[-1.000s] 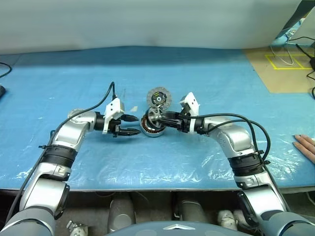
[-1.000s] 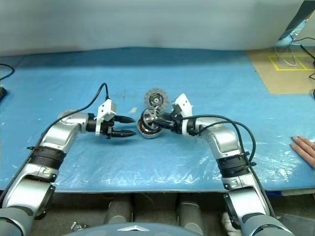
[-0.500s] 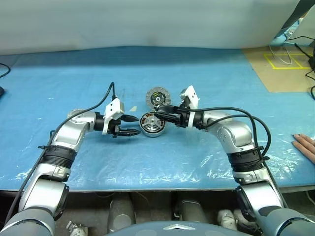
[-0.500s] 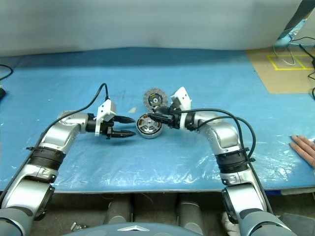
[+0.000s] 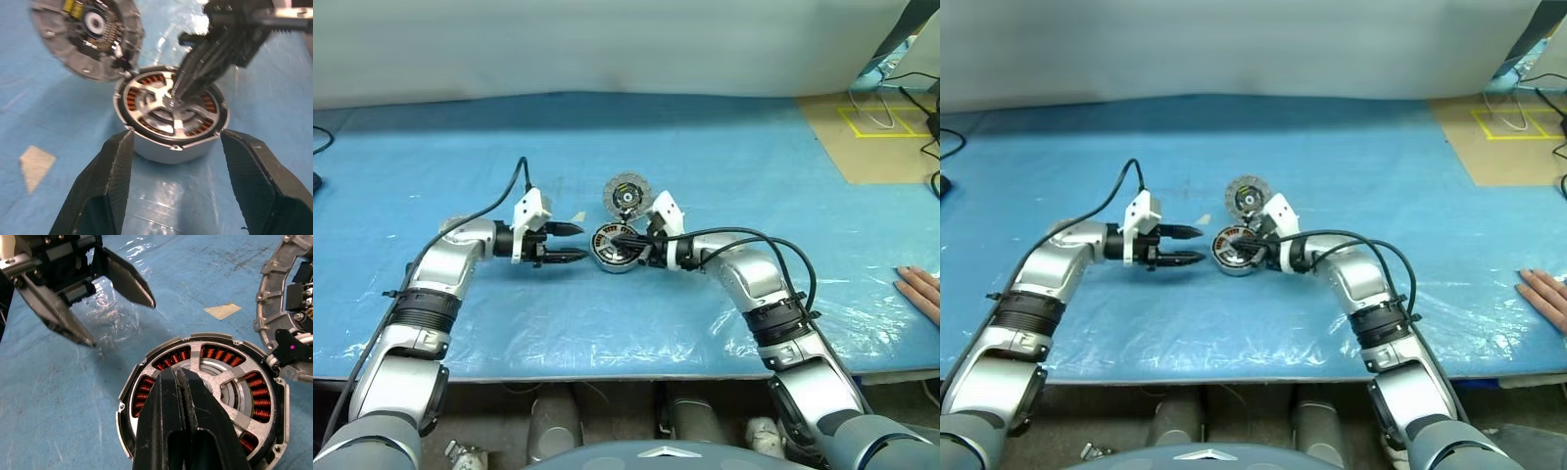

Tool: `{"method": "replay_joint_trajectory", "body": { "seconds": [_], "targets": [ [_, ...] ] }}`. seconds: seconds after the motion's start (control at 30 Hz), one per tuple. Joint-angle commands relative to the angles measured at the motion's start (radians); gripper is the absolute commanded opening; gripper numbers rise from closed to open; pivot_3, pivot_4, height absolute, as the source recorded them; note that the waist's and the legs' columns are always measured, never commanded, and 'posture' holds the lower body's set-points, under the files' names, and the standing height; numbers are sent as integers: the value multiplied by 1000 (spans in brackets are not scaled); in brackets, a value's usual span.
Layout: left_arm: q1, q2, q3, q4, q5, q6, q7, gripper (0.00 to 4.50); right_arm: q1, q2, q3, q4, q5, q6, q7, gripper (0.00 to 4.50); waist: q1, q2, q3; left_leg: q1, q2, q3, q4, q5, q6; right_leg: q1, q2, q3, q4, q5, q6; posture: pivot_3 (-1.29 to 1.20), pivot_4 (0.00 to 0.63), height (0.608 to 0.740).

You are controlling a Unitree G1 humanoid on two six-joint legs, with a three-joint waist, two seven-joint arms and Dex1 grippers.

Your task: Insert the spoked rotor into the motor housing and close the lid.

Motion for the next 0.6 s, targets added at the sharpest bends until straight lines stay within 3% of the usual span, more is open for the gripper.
{"method": "replay_joint_trajectory", "body": {
  "seconds": [0.03, 0.13, 0.27, 0.53, 0.6],
  "targets": [
    [-69, -11, 57, 27, -45, 32, 19, 2975, 15, -8, 2, 8, -11, 5, -1, 39, 1, 0, 0, 0, 0, 0, 0, 0, 0, 0, 0, 0, 0, 0, 0, 0, 150, 740],
    [-129, -30, 71, 98, -46, 35, 32, 2975, 50, -21, -23, -72, 23, 21, 7, 39, 3, 0, 0, 0, -1, 0, 0, 0, 0, 1, 0, 0, 0, 0, 0, 0, 150, 740],
    [-266, -104, 115, 312, -28, -53, 130, 2975, 69, -41, -195, -315, 218, 167, -19, 39, 14, 0, 1, -1, -1, 0, 0, 0, 0, 1, 0, 0, -1, 0, 0, 0, 150, 740],
    [-505, -220, 175, 747, 21, -187, 278, 2975, 210, -139, -402, -576, 382, 358, -163, 39, 33, 0, 1, 0, -1, -1, -2, 0, 0, 2, 0, 0, -4, 3, 4, 0, 150, 740],
    [-542, -244, 205, 823, 24, -202, 348, 2560, 252, -144, -435, -621, 407, 387, -211, 0, 32, 0, 1, 0, -3, -1, -3, 0, 0, 2, 0, 0, -5, 3, 5, 0, 150, 740]
  ]
}}
